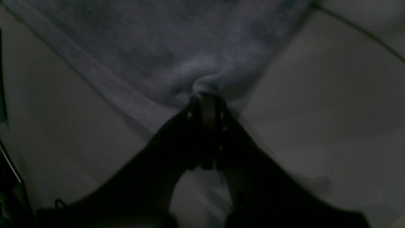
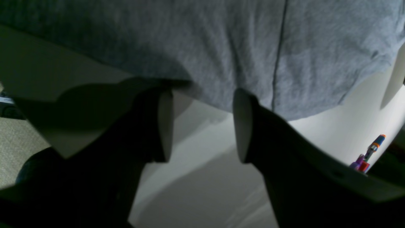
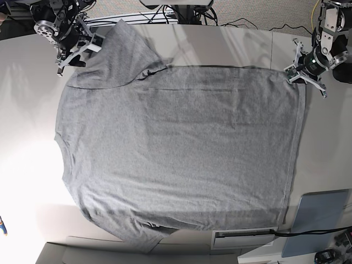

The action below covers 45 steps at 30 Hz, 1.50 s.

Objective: Fold the T-shirt properly
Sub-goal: 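Move both grippers down to the shoulder corners of the grey T-shirt, then grasp the shirt's shoulder edges with both grippers and lift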

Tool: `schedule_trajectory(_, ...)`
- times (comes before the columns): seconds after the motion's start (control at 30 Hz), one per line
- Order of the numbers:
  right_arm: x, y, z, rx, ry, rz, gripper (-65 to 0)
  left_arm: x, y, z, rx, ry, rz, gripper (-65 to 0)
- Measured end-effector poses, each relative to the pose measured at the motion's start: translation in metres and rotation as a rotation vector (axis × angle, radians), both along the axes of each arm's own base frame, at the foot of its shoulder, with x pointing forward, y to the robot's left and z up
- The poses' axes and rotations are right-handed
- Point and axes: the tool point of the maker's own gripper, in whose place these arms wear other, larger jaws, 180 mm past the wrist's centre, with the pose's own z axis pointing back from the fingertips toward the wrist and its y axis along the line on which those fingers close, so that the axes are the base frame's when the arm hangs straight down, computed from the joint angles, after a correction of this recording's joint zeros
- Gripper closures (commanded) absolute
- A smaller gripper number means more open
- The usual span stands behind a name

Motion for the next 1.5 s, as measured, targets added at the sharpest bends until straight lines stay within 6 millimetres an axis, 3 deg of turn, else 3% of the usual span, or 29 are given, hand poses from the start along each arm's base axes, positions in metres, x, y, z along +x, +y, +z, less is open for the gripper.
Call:
schedule_trajectory(0.2,0.002,0.016,-0.006,0.026,0.002,0.034,-30.2,0.0,0.0,0.0,0.0,0.0,-0.001,0.0)
schedule_trajectory(0.53,0.026,0.039,-0.012,-0.023,-0.051,0.118,-29.9,0.0,0.002,0.0,0.008,0.005,0.01,0.0)
schedule_trajectory(0.7,0.024,0.041,-0.014,-0.01,-0.033,0.118,-16.5,0.0,0.002,0.0,0.008,0.005,0.01,0.0)
schedule_trajectory(0.83,0.019,0.042,-0.018,-0.008,-0.013,0.121,0.0,0.0,0.002,0.0,0.008,0.004,0.01,0.0)
schedule_trajectory(1.07,0.024,0.023,-0.014,-0.033,-0.039,-0.084,0.0,0.0,-0.002,0.001,-0.04,0.007,0.04,0.0)
schedule_trajectory(1.27,-0.002,0.017,-0.002,-0.092,0.003,-0.045,0.0,-0.016,-0.003,0.003,-0.06,0.043,0.044,0.0)
schedule_trajectory(1.5,-0.029,0.02,0.02,-0.141,0.007,0.0,0.0,-0.057,-0.003,0.006,-0.103,0.114,0.103,0.0)
